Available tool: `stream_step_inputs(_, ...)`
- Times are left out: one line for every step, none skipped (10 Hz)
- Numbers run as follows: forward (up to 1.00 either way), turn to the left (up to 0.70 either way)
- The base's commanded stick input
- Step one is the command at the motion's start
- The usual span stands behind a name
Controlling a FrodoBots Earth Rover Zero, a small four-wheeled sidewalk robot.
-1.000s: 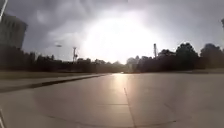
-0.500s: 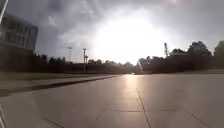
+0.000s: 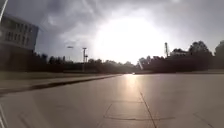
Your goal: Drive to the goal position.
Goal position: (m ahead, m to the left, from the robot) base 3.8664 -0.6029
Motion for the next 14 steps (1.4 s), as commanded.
stream_step_inputs(0.60,0.00)
stream_step_inputs(0.63,0.00)
stream_step_inputs(0.65,0.00)
stream_step_inputs(0.68,0.00)
stream_step_inputs(0.70,0.00)
stream_step_inputs(0.70,0.00)
stream_step_inputs(0.70,0.00)
stream_step_inputs(0.70,0.00)
stream_step_inputs(0.70,0.00)
stream_step_inputs(0.70,0.00)
stream_step_inputs(0.70,0.00)
stream_step_inputs(0.70,0.00)
stream_step_inputs(0.70,0.00)
stream_step_inputs(0.70,0.00)
